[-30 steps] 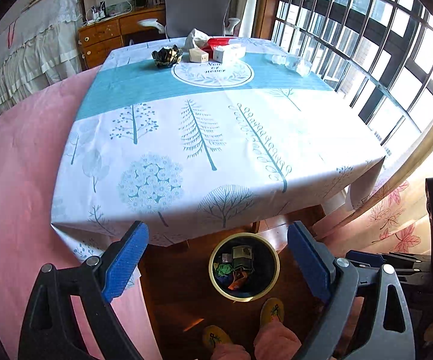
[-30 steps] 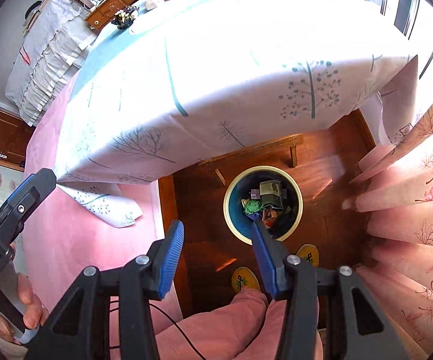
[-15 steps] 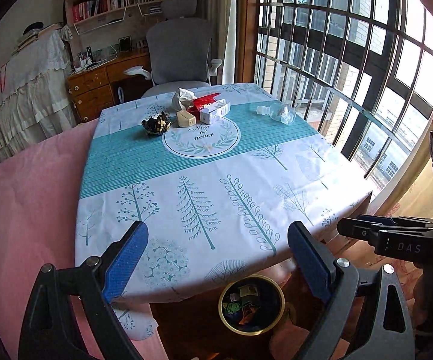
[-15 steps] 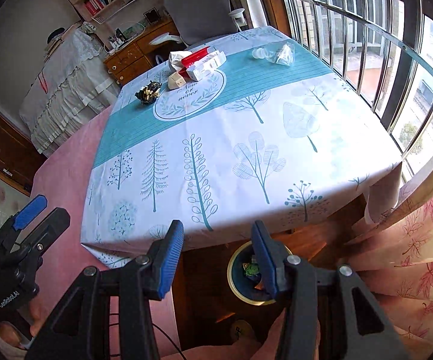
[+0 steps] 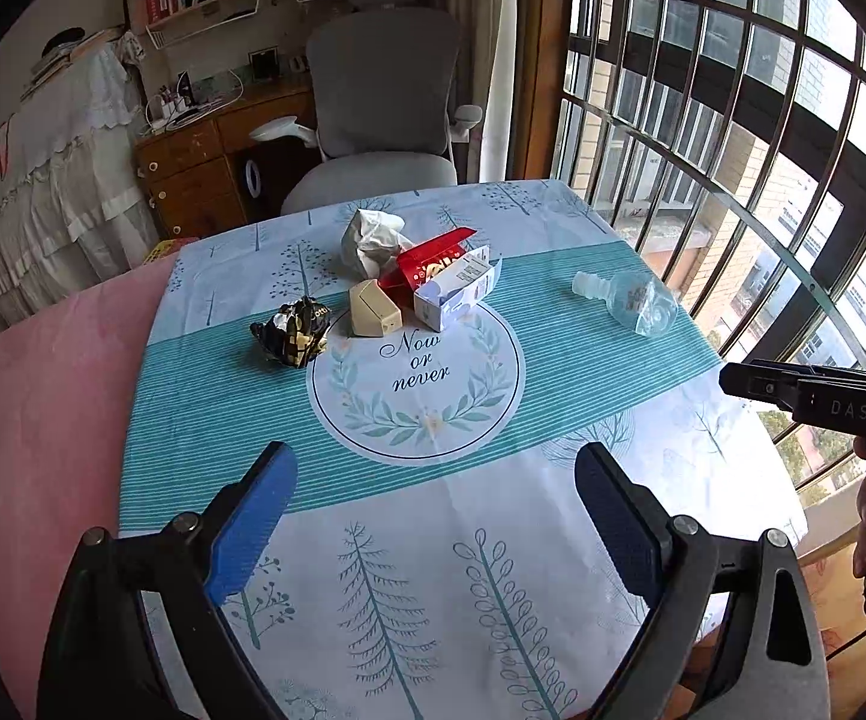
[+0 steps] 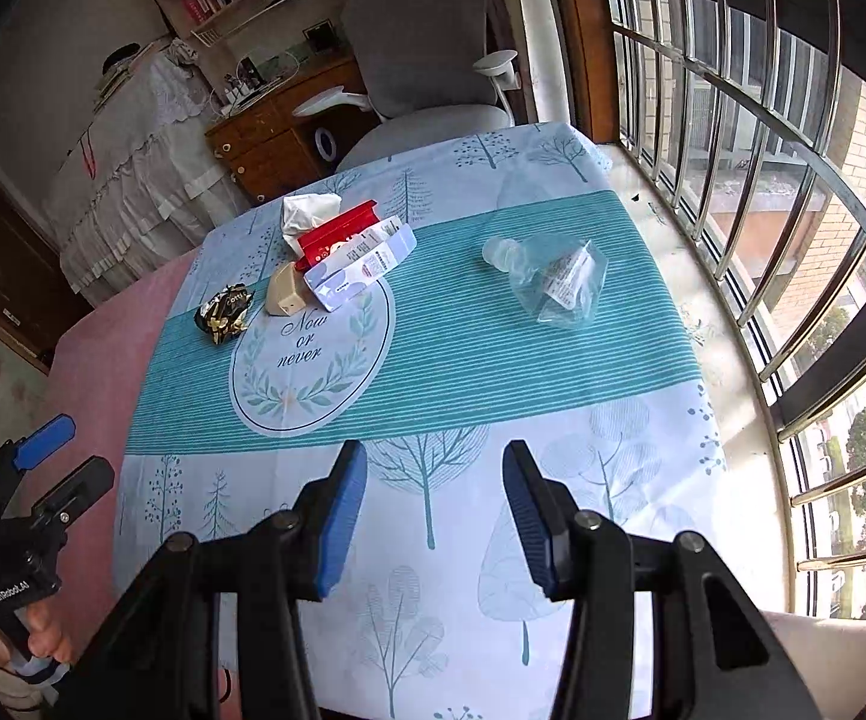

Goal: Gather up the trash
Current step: 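Grasp the white box with the left gripper while the right grasps the clear plastic bottle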

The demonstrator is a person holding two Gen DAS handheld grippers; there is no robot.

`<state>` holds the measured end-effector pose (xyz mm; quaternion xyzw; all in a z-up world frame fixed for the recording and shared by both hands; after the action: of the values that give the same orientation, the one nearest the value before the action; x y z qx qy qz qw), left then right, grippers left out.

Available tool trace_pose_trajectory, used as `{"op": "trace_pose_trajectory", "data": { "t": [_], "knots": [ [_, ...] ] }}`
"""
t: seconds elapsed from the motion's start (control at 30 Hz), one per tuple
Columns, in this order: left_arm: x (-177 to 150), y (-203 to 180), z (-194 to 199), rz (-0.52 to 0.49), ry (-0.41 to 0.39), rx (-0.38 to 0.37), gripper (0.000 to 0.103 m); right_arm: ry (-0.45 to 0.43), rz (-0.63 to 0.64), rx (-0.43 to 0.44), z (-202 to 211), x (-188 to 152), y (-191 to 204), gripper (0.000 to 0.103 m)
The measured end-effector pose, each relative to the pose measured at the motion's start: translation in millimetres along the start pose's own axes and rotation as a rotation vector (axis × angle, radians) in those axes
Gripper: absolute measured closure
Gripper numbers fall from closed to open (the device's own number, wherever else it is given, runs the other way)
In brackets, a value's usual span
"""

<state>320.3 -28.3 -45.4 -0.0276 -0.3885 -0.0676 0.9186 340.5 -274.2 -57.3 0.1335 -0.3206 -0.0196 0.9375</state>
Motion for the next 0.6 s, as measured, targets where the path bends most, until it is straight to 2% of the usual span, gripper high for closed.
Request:
{"op": "trace_pose_trajectory", "data": {
  "t": [0.17, 0.27, 0.37, 0.43, 0.5, 0.6],
  "knots": [
    [35.7, -11.2, -84.5, -0.014, 0.085, 0.022, 0.012, 0.068, 0.039, 0.006, -67.2, 54.8, -54.0, 0.055],
    [47.9, -15.9, -127.4, 0.0, 0.137, 0.024, 0.015, 0.14, 0.092, 0.018, -107.2, 70.5, -76.7, 0.055],
    [53.5, -20.2, -163.3, 0.001, 0.184, 0.026, 0.019, 0.219, 0.151, 0.07, -137.7, 74.8, -84.0, 0.052],
    [54.2, -23.1, -182.4, -0.01, 0.215, 0.028, 0.023, 0.265, 0.171, 0.141, -150.4, 74.4, -82.6, 0.048],
    [55.0, -25.9, -199.9, -0.022, 0.246, 0.028, 0.025, 0.289, 0.186, 0.21, -156.1, 74.6, -77.8, 0.044],
    [56.0, -26.3, -220.5, -0.028, 0.28, 0.037, 0.026, 0.315, 0.204, 0.284, -160.5, 75.7, -70.3, 0.043]
  ]
}}
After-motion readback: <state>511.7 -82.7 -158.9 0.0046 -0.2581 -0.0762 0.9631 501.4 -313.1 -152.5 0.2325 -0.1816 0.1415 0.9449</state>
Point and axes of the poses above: each gripper's, at about its wrist camera, not at the fingertips, and z roughly against the way its jaws point, y to its left, x to its top, the point moved 10 cm from there along -z, roughly the way its jaws point, and after that the axes turned 9 degrees about -y, right-handed, at the moved point
